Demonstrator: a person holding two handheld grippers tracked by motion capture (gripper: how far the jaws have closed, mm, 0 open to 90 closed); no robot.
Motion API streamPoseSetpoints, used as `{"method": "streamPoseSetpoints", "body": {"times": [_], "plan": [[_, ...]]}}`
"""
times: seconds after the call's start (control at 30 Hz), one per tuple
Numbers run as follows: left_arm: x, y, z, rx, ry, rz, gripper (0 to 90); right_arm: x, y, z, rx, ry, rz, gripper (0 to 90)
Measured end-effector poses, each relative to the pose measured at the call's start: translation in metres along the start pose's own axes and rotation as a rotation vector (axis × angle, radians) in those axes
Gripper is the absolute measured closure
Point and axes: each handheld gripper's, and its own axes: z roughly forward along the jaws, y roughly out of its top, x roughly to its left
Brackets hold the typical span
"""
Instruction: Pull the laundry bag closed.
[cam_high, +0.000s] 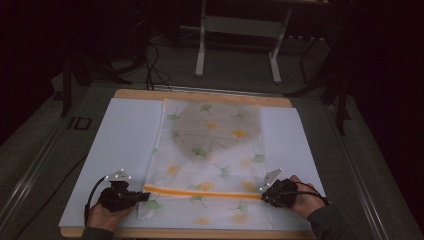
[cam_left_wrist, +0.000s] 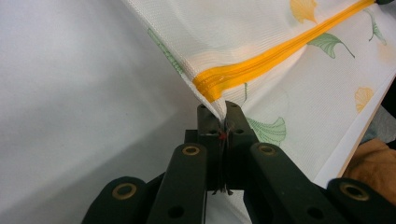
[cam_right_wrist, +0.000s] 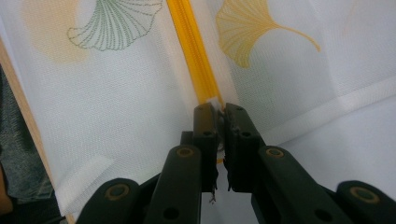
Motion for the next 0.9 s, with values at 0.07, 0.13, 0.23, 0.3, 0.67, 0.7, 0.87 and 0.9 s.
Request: {"method": "streamPoseSetpoints", "body": {"times": [0.07,0.13,0.23,0.3,0.67,0.7,0.87,0.9], "plan": [[-0.001,0.000,0.001,0.007,0.000,0.008,88.2,-0.001,-0.001,0.000,-0.007,0.002,0.003,84.2],[-0.002,0.000,0.001,0.014,0.006,0.013,86.6,-0.002,-0.003,0.000,-0.020,0.014,0.019,83.3],[0.001,-0.002,0.000,0.012,0.015,0.004,79.5,-0.003,-0.006,0.001,-0.048,0.032,0.036,78.4],[0.002,-0.003,-0.003,0.005,0.019,-0.003,76.7,-0.004,-0.009,0.001,-0.067,0.038,0.049,75.7],[0.009,-0.007,-0.019,-0.081,0.052,-0.027,69.2,-0.010,-0.026,-0.006,-0.165,0.030,0.139,62.9],[0.009,-0.007,-0.021,-0.087,0.055,-0.018,69.0,-0.011,-0.028,-0.007,-0.185,0.029,0.149,61.9],[0.008,-0.007,-0.023,-0.118,0.093,-0.012,67.3,-0.016,-0.035,-0.012,-0.278,0.007,0.217,58.1],[0.009,-0.007,-0.024,-0.123,0.100,-0.009,66.5,-0.017,-0.036,-0.012,-0.296,0.001,0.235,58.1]]}}
